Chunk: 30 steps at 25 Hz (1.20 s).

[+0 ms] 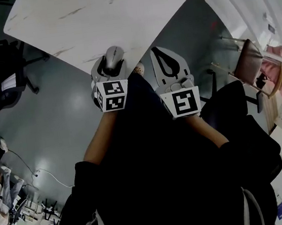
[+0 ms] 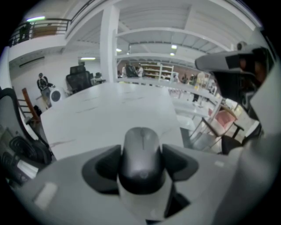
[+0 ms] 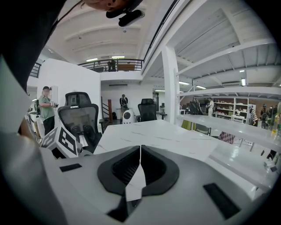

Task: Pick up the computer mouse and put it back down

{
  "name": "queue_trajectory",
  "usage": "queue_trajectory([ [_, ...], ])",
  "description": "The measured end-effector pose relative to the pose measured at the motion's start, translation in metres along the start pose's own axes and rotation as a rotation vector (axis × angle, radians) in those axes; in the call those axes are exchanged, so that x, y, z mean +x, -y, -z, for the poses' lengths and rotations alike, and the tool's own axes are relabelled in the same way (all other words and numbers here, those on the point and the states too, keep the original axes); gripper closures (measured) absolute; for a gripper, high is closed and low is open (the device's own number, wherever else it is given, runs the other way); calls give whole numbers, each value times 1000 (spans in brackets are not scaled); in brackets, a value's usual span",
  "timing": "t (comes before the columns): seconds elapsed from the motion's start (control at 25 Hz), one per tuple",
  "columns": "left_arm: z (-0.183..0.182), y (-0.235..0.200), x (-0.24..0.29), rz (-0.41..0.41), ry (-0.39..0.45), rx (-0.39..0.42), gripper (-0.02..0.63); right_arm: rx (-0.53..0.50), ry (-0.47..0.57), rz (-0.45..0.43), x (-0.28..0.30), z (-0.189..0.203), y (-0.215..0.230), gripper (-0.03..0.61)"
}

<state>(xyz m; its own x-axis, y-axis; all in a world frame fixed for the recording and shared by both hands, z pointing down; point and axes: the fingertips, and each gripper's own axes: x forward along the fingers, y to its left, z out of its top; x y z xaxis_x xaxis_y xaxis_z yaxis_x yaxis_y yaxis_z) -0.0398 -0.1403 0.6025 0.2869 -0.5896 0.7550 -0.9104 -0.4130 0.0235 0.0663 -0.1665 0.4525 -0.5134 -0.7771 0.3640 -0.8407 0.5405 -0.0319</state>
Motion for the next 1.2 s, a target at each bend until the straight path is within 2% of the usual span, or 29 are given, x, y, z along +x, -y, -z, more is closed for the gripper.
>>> queue_trajectory([
  [0.2,-25,-3,-13,-24,93,28,316,-7,10,1,-1,-5,0,558],
  [0.56,-101,-10,-56,-64,323,69,316,-41,62,42,-2,-37,8,557],
  [0.8,-155,-15,-94,-74,477,90,316,-56,182,56,-5,-77,8,557],
  [1.2,-234,-23,-160,-81,742,89,316,-83,320,141,-20,-143,24,558],
])
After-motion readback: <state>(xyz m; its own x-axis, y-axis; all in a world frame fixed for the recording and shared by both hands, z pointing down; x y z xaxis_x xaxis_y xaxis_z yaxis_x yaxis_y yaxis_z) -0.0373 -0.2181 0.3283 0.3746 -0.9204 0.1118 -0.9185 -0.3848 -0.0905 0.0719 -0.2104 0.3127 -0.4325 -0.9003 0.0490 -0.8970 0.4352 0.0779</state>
